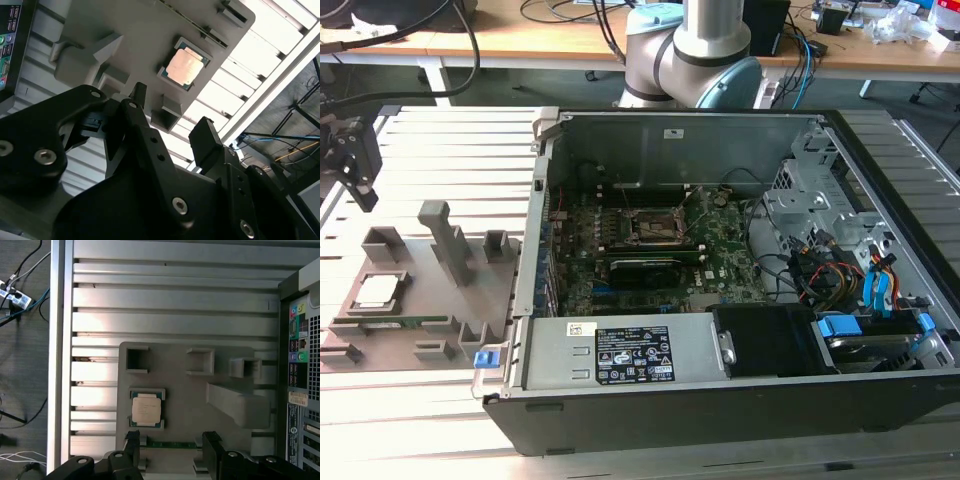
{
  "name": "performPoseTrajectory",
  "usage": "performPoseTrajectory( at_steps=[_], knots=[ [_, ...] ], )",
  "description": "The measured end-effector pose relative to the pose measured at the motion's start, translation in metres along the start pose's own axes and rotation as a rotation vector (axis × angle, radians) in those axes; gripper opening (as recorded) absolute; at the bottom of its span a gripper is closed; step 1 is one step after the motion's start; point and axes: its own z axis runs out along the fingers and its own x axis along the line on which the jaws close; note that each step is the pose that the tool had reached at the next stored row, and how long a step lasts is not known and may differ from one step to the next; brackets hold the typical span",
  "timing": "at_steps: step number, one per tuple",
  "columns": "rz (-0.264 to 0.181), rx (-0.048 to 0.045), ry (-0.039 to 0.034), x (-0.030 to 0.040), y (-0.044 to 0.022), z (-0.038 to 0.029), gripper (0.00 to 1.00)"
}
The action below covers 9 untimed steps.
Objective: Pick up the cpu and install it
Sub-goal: 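Pick up the cpu and move it towards the insertion slot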
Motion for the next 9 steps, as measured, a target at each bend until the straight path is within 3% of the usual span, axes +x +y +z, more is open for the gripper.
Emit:
performPoseTrajectory(
  at_steps=[4, 6, 9],
  knots=[
    [0.000, 0.0000, 0.0000, 0.0000, 0.0000, 0.0023, 0.62],
    [0.000, 0.0001, 0.0001, 0.0003, -0.0001, 0.0102, 0.62],
    [0.000, 0.0000, 0.0000, 0.0003, -0.0001, 0.0119, 0.62]
  ],
)
